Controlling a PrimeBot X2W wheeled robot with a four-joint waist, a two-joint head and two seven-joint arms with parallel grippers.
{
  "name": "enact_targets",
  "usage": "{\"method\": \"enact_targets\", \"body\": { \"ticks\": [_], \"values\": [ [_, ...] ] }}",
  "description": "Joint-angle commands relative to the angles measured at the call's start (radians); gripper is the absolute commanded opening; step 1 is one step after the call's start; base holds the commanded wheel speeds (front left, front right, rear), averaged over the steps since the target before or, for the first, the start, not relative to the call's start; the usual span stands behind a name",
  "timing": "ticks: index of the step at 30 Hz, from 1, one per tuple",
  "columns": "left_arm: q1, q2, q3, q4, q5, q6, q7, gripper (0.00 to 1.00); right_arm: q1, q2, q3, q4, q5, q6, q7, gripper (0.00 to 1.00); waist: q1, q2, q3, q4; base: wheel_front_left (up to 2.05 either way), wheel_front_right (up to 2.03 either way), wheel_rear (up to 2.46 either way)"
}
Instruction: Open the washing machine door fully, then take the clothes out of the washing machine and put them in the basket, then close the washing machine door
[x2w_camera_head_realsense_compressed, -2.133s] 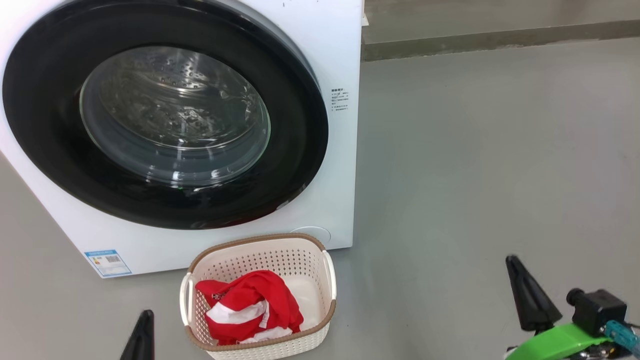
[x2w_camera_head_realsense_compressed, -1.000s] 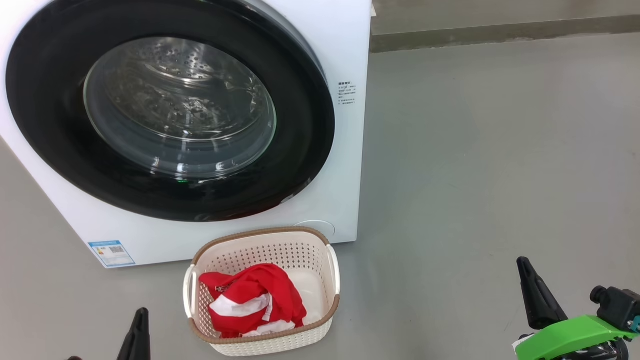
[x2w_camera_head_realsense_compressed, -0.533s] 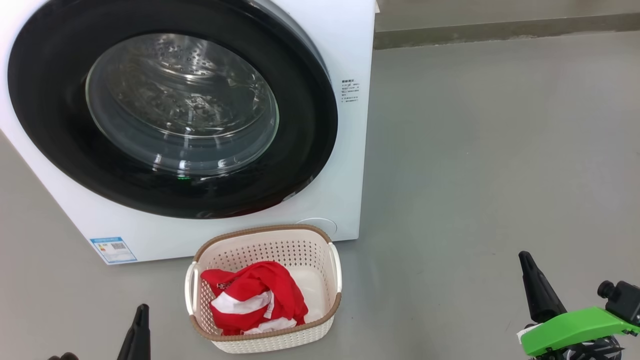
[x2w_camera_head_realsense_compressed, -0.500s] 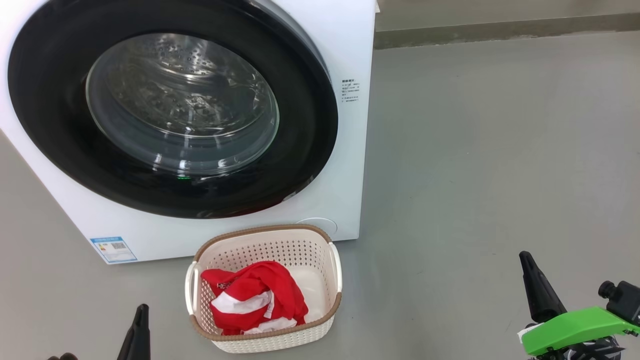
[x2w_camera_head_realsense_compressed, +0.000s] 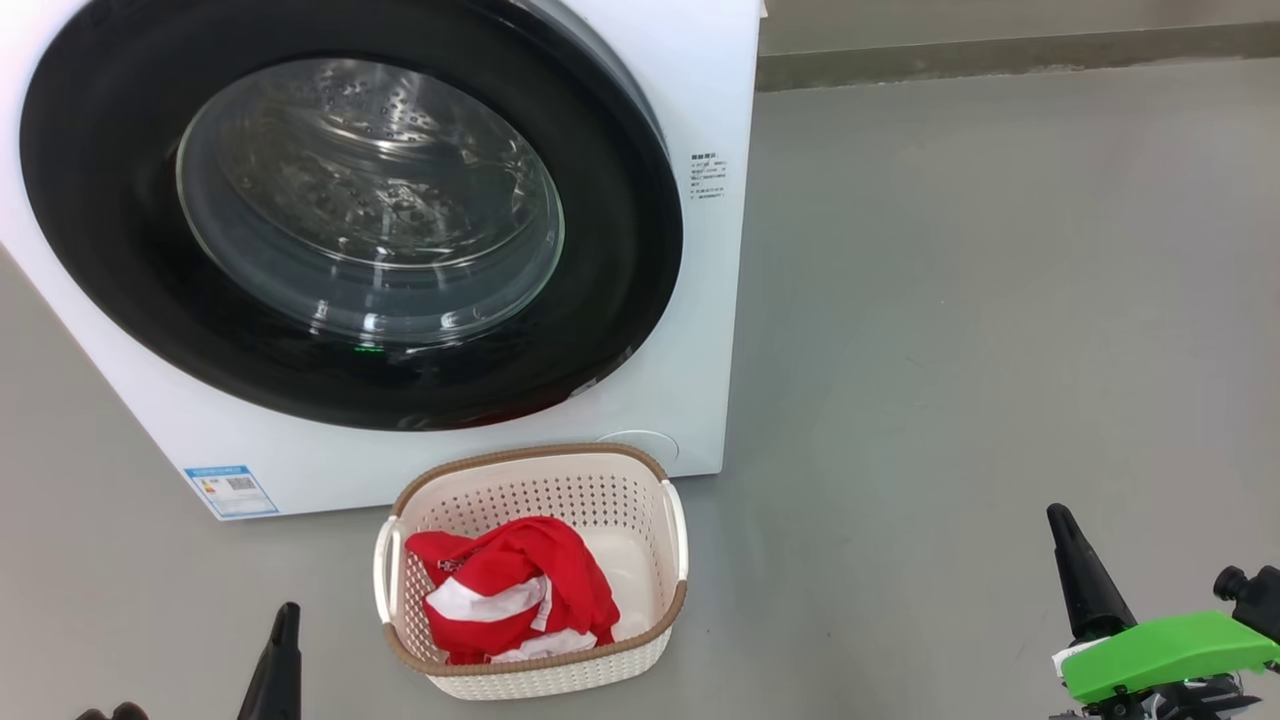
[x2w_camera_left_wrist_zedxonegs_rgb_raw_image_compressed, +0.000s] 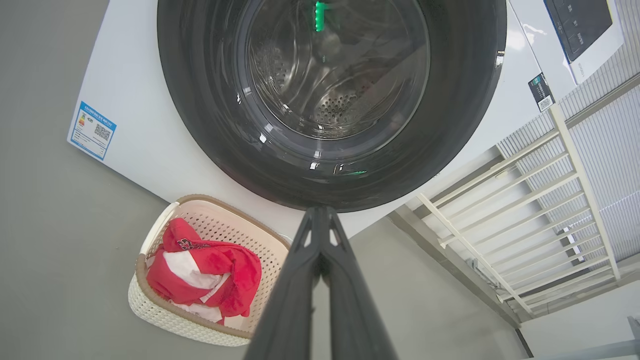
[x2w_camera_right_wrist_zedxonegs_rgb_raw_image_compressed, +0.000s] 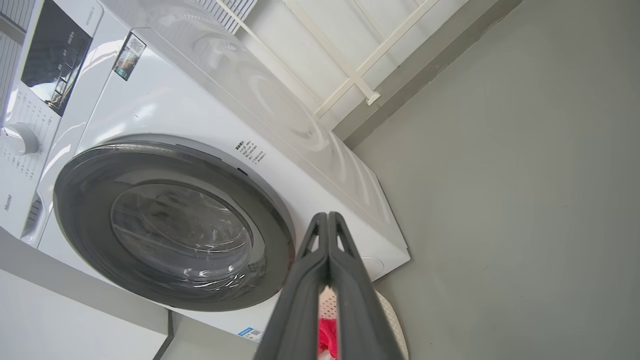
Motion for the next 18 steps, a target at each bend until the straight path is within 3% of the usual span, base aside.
{"method": "enact_targets", "body": {
  "ticks": [1,18],
  "values": [
    [-0.049,0.009,0.015,-0.018,-0.029,-0.004,0.005,0.0,-0.055,-0.005,0.001,-0.031,0.026,-0.001,0.008,0.0,-0.0001,0.0,0.001,0.001,0.0,0.0,0.0],
    [-0.074,0.007,0.017,-0.005,-0.211,-0.005,0.051,0.0,-0.067,0.005,-0.016,-0.033,0.183,-0.001,0.055,0.0,-0.0001,0.0,0.01,0.009,0.0,0.0,0.0]
  ]
}}
